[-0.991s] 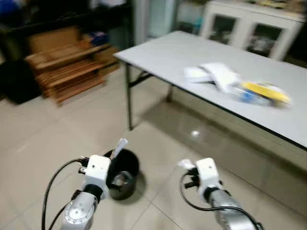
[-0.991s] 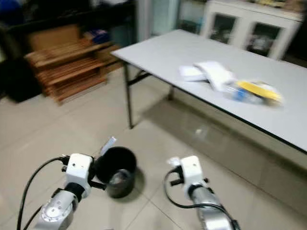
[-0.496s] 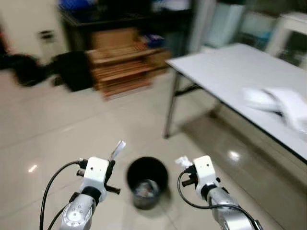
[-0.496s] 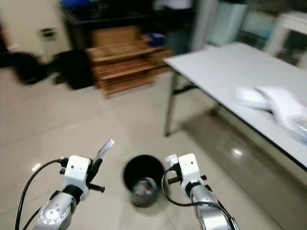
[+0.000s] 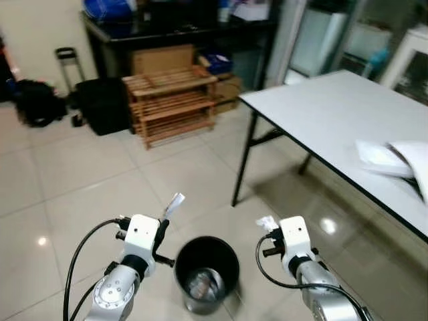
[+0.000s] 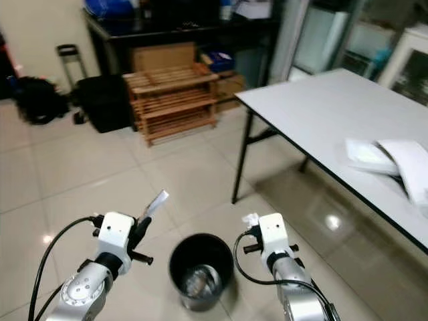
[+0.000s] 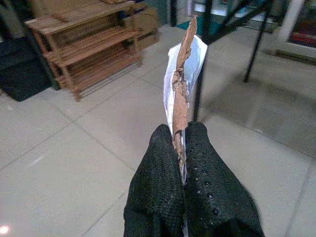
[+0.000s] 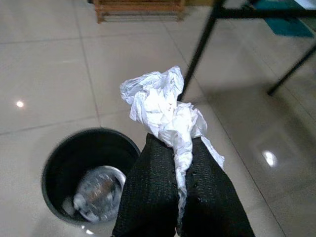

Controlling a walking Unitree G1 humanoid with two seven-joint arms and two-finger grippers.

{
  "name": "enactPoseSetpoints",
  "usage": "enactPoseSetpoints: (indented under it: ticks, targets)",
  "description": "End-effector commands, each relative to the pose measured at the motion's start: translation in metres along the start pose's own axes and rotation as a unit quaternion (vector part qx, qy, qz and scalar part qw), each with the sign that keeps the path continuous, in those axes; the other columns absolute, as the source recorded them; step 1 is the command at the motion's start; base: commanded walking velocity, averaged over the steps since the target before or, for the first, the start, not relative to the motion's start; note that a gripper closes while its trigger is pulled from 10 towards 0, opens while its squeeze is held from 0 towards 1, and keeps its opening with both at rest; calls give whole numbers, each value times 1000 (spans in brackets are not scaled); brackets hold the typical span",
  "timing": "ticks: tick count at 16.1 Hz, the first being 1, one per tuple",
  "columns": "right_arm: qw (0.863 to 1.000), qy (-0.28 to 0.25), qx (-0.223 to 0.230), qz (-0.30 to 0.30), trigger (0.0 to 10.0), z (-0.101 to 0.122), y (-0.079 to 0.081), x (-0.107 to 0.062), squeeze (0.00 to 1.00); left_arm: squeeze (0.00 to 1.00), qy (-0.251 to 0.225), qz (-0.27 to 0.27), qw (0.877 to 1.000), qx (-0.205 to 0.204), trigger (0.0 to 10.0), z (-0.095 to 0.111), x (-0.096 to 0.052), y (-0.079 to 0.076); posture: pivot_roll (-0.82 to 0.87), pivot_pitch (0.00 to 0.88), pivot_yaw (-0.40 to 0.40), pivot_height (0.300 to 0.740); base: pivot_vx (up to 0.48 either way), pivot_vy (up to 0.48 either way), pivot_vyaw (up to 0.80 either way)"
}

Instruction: Picking trash to rubbish bin

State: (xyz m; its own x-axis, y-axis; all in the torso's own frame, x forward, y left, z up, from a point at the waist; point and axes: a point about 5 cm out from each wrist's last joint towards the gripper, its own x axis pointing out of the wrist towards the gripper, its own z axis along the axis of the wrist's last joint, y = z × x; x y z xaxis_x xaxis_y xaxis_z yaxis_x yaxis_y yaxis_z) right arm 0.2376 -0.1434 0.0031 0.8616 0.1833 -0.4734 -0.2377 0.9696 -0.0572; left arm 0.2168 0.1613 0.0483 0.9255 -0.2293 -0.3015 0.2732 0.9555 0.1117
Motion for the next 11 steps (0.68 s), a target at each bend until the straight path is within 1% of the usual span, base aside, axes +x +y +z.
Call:
enactPoseSetpoints:
  ticks: [1,2,5,6,7,9,10,11]
  targets:
    - [1000,-9,-2,2,10000,4,3,1,0,0,7,6,1000,4,10000,-2,-1,6,61,0,-50,740,382,0,0]
    - [1000,-9,-5,-2,10000,4,2,2,0,0,9,7,1000,2,10000,-3,-1,6,60,0,-51,740,315,0,0]
    - [1000,-9,-18,-3,10000,8,2,8,0,0,17,-1,1000,12,10000,-6,0,4,58,0,-55,740,0,0,0]
    - [998,-14,-52,17,10000,14,7,17,0,0,18,-24,999,34,10000,-6,-1,0,59,0,-63,740,0,0,0]
    - [998,-15,-58,30,10000,19,11,25,0,0,29,-42,997,53,10000,-9,-3,-1,59,7,-67,740,0,0,0]
    - [994,14,-83,71,10000,20,23,39,0,0,39,-68,995,69,10000,-14,-10,-3,61,30,-74,740,0,0,0]
    - [991,35,-93,89,10000,17,27,43,0,0,45,-78,993,82,10000,-16,-16,-2,67,45,-86,740,0,0,0]
    - [989,46,-103,94,10000,15,29,45,0,0,49,-85,991,88,10000,-18,-20,-2,68,49,-88,740,0,0,0]
